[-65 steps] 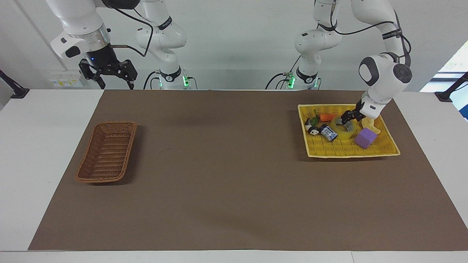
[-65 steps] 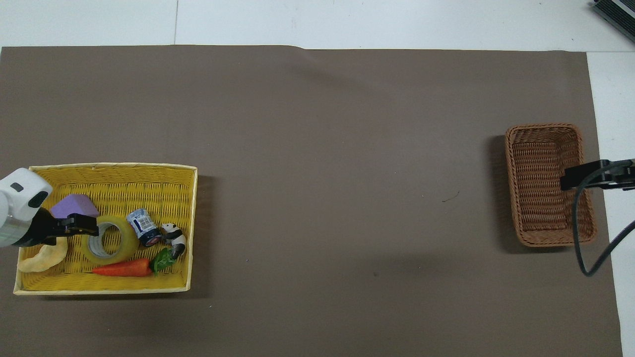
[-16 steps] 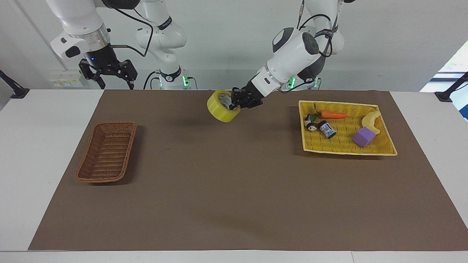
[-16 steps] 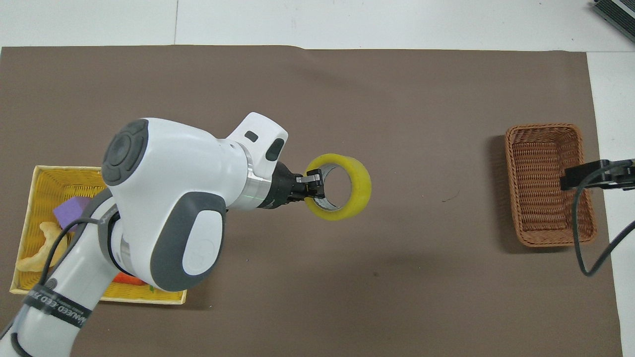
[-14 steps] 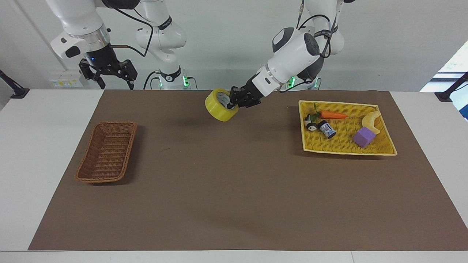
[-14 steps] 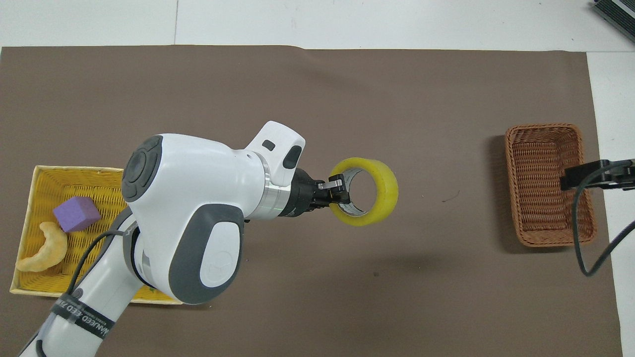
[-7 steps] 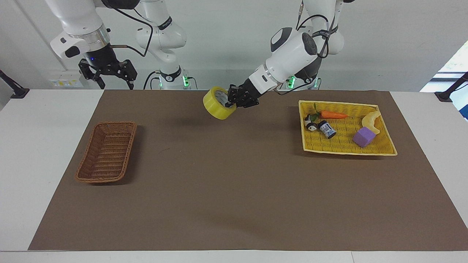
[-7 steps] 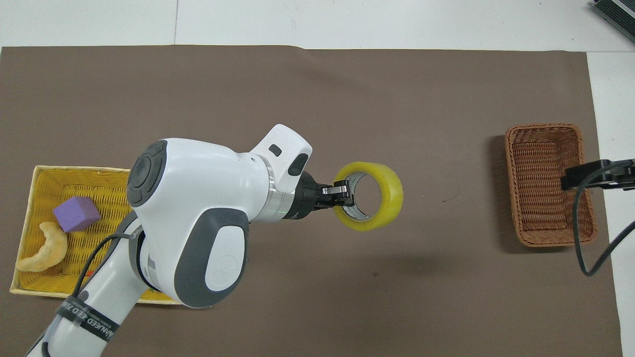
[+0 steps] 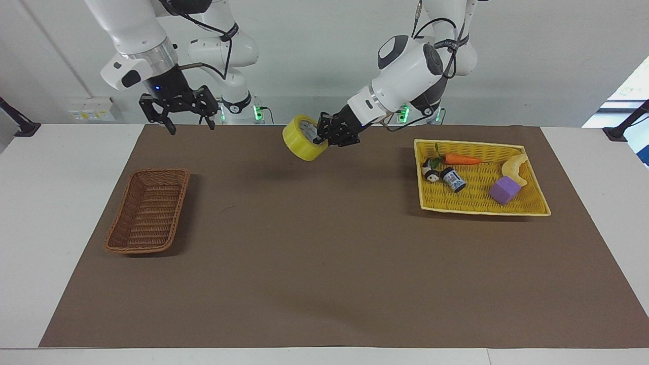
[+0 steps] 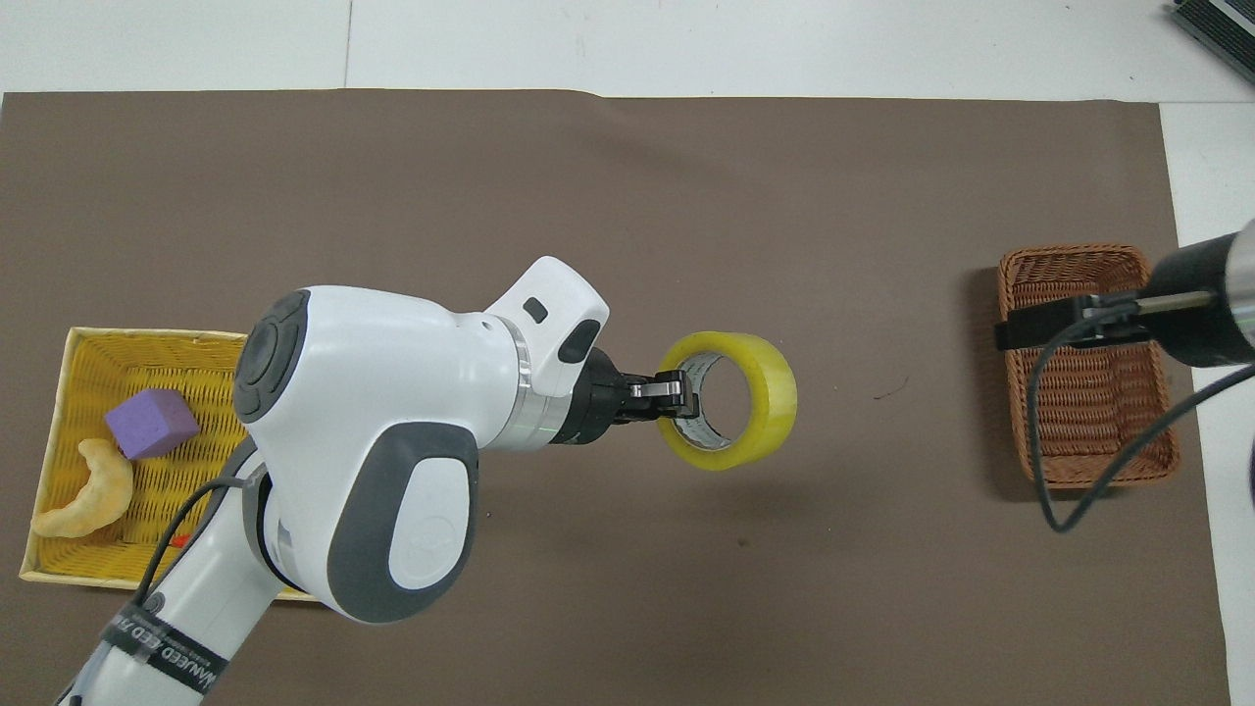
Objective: Move tape to another basket
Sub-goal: 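Reach the right gripper toward the tape held by the left gripper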
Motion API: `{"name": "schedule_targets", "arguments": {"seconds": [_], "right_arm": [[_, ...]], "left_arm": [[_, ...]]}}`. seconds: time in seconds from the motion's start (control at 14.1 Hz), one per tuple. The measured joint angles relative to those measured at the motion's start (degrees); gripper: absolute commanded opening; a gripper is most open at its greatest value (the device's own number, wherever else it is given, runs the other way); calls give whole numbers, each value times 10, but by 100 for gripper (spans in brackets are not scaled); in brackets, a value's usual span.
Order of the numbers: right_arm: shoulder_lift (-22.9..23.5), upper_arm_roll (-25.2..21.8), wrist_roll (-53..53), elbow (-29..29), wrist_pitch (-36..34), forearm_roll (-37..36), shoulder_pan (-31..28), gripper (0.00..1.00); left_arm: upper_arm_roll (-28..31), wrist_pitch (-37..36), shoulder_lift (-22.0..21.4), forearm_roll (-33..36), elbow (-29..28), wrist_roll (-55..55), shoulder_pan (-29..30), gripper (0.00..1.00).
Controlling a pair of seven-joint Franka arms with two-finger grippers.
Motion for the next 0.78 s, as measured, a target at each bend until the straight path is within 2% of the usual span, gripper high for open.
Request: {"name": "schedule_targets", "arguments": {"seconds": [0.28, 0.57, 0.78], "right_arm": [[37, 1, 82, -2, 31, 119, 40, 100], [48, -3, 69, -7, 31, 220, 37, 100], [48, -1, 59, -25, 31, 254, 41, 100]], "left_arm": [[0, 0, 0, 0, -1, 1, 0, 0], [0, -1, 0, 0, -2, 1, 0, 0], [0, -1, 0, 0, -2, 1, 0, 0]]}}
